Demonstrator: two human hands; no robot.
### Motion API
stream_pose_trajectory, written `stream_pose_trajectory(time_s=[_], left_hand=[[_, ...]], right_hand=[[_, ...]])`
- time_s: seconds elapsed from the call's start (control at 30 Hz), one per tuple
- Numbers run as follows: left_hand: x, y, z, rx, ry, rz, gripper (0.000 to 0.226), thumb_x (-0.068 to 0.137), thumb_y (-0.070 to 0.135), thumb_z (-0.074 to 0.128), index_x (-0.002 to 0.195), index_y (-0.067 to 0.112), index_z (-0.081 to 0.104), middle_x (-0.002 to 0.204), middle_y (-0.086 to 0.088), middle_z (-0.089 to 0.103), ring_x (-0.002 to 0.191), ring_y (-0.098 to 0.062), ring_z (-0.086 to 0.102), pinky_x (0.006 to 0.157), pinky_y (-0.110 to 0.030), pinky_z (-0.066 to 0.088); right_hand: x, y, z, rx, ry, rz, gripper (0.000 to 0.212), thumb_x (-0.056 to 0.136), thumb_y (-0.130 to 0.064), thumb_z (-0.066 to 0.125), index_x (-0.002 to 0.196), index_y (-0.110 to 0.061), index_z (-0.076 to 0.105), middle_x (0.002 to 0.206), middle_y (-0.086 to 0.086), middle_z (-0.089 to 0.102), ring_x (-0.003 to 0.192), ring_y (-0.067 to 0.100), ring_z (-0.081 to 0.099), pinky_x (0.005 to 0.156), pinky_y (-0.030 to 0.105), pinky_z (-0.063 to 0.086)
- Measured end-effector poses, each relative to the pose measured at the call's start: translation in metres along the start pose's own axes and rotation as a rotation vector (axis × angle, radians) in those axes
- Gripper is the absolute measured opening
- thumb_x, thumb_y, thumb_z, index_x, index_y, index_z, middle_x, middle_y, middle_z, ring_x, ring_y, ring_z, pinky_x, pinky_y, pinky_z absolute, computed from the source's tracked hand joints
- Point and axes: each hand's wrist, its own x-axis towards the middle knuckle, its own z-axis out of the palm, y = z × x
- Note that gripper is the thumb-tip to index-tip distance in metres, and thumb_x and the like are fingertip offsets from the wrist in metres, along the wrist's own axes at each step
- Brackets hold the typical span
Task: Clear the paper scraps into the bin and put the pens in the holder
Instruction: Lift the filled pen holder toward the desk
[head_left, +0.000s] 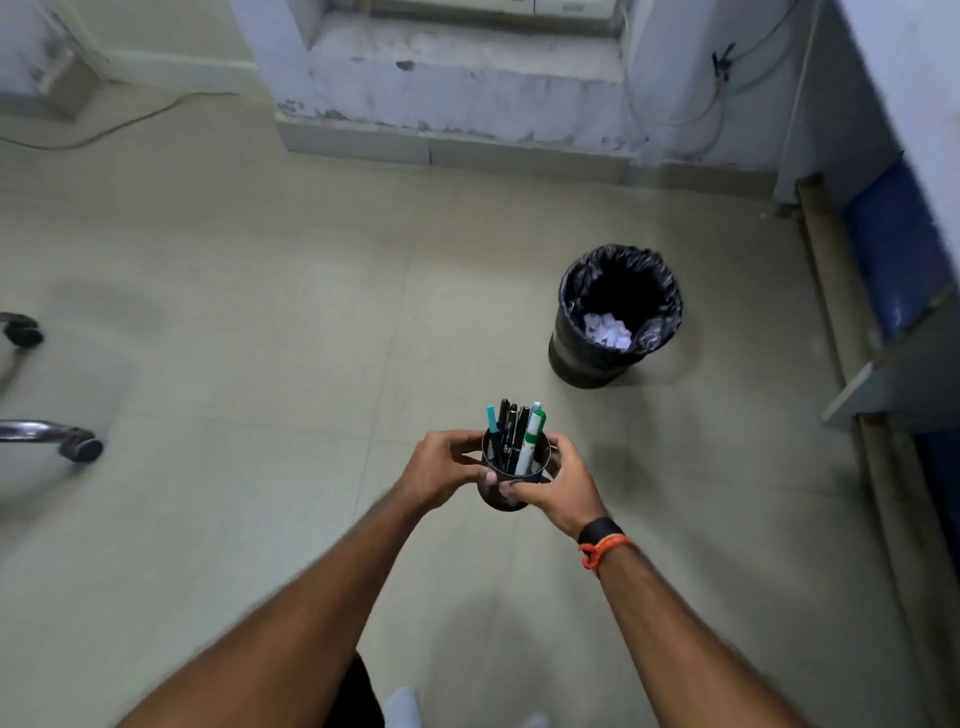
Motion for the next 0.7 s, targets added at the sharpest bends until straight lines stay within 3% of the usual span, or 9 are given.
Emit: stream_pose_trajectory(time_s=[0.1,0.27,0.43,0.53,0.7], left_hand=[[-0.047,0.072,-0.009,-0.051,0.000,0.043,0.071,0.052,0.003,0.084,0.120,-0.001,0.065,0.115,-0.015,0.070,0.101,-0.034,0.069,0.093,-0.048,0.054],[-0.134,0.200,-0.010,-0.082,-0.006,0.091,0.056,0.067,-0.019,0.072,0.118,0.002,0.066,0.111,-0.015,0.071,0.094,-0.025,0.071,0.088,-0.036,0.057],[-0.222,0.304,-0.012,-0.004,0.026,0.063,0.050,0.066,-0.004,0.082,0.112,0.010,0.070,0.111,-0.011,0.072,0.096,-0.031,0.071,0.086,-0.041,0.058],[-0.260,0.347,-0.004,0.094,0.039,0.130,0.047,0.065,0.004,0.085,0.105,0.023,0.071,0.104,-0.001,0.074,0.089,-0.020,0.073,0.081,-0.032,0.059],[-0.278,0.383,0.005,0.124,0.025,0.224,0.046,0.069,0.005,0.083,0.109,0.023,0.069,0.104,0.005,0.074,0.088,-0.011,0.074,0.078,-0.026,0.059]], right_hand=[[-0.041,-0.066,-0.025,0.022,0.012,-0.034,0.066,0.056,-0.016,0.089,0.112,-0.022,0.056,0.109,-0.005,0.069,0.106,0.008,0.064,0.086,0.022,0.052],[-0.121,-0.179,-0.068,0.063,0.040,-0.061,0.065,0.057,-0.019,0.089,0.113,-0.024,0.057,0.108,-0.006,0.070,0.105,0.005,0.064,0.086,0.021,0.052],[-0.206,-0.272,-0.113,0.055,0.076,-0.055,0.072,0.055,-0.032,0.089,0.118,-0.026,0.056,0.112,-0.008,0.069,0.110,0.006,0.062,0.092,0.029,0.052],[-0.242,-0.312,-0.133,0.035,0.077,-0.090,0.074,0.056,-0.034,0.088,0.122,-0.025,0.055,0.113,-0.010,0.068,0.110,0.005,0.062,0.097,0.031,0.051],[-0.263,-0.345,-0.158,0.014,0.104,-0.121,0.069,0.062,-0.029,0.088,0.122,-0.023,0.055,0.112,-0.012,0.068,0.109,0.003,0.061,0.094,0.026,0.049]])
